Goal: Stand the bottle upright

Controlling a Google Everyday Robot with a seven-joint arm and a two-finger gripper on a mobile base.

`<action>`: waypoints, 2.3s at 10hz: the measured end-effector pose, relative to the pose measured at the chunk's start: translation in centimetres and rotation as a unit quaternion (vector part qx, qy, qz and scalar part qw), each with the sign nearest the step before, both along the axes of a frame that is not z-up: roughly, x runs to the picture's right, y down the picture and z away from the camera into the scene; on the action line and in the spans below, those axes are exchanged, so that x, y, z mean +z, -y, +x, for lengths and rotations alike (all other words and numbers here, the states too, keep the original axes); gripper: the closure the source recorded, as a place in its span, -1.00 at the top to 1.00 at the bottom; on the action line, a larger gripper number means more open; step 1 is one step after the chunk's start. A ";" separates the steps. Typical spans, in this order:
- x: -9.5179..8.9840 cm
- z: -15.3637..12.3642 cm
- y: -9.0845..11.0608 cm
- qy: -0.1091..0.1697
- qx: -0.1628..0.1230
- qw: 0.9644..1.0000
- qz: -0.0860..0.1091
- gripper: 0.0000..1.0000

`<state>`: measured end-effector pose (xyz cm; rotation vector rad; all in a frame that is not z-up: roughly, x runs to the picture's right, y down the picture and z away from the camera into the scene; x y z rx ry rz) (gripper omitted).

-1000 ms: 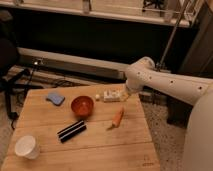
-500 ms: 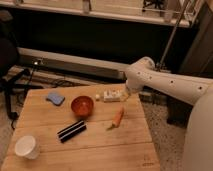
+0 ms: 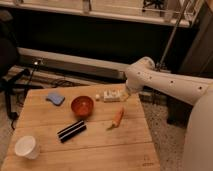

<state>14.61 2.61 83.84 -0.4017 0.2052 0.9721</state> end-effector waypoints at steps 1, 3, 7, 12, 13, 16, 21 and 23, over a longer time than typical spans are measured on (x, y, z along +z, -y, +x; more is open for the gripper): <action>0.0 0.0 0.0 0.000 0.000 1.000 0.000 0.60; 0.0 0.0 0.0 0.000 0.000 1.000 0.000 0.60; 0.1 0.4 1.1 0.002 -0.027 1.000 0.016 0.60; 0.0 -5.4 5.0 0.144 -0.185 0.963 0.136 0.60; -0.4 -7.2 4.3 0.186 -0.201 0.950 0.150 0.60; -1.2 -11.0 1.5 0.275 -0.263 0.909 0.170 0.60; 0.0 -10.7 2.7 0.270 -0.364 0.874 0.177 0.60; 0.6 -11.1 3.6 0.256 -0.388 0.869 0.170 0.60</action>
